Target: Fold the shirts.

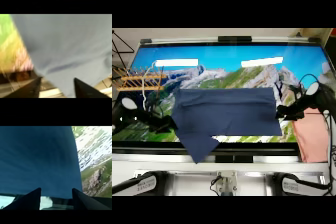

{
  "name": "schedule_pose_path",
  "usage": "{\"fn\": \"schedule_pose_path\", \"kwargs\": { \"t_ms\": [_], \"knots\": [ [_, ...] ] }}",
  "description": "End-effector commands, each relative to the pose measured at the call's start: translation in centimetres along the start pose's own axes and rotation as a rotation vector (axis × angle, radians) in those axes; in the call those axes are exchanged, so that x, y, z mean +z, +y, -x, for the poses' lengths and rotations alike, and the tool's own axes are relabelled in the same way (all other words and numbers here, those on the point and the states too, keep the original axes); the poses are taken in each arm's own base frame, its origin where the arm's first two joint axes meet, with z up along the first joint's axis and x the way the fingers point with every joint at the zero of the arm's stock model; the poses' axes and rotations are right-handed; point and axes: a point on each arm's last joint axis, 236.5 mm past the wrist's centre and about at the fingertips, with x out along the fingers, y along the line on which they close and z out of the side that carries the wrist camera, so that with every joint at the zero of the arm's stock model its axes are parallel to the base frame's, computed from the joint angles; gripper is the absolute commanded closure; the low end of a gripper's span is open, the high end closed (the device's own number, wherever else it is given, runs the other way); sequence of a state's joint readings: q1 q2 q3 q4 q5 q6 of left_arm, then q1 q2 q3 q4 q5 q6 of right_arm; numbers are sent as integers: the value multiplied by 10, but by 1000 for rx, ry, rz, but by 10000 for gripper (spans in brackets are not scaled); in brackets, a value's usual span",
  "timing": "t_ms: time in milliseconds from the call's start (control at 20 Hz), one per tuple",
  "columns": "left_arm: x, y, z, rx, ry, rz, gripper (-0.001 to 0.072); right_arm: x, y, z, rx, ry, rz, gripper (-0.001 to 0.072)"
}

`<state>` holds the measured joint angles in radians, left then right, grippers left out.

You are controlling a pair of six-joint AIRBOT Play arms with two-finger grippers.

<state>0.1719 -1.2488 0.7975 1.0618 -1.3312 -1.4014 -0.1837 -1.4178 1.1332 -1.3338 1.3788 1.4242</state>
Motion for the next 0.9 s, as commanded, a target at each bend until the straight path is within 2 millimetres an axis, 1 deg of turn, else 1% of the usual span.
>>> {"fn": "schedule_pose_path", "kwargs": {
  "t_ms": [0,100,300,400,500,550,600,700,750,850],
  "knots": [
    [-50,9,-24,-13,-31,24,149,-19,7,7,54,22,7,202],
    [-56,7,-32,-42,-35,51,150,-19,7,8,53,17,6,202],
    [-56,-5,-54,-80,-51,66,151,-19,7,8,53,21,5,202],
    [-54,-10,-65,-71,-59,62,152,-20,7,8,53,23,5,202],
    [-48,-12,-74,-51,-76,78,168,-20,7,8,53,23,-7,202],
    [-46,-12,-78,-44,-81,86,249,-21,7,7,53,26,-15,202],
    [-44,-12,-80,-38,-88,96,386,-24,7,3,54,37,-27,202],
    [-40,-10,-82,-33,-98,100,528,-36,5,-11,58,72,-47,202],
    [-40,-10,-81,-33,-100,97,678,-42,3,-19,58,85,-54,202],
    [-40,-9,-80,-36,-98,106,678,-50,-2,-33,46,100,-66,201]
  ]
}}
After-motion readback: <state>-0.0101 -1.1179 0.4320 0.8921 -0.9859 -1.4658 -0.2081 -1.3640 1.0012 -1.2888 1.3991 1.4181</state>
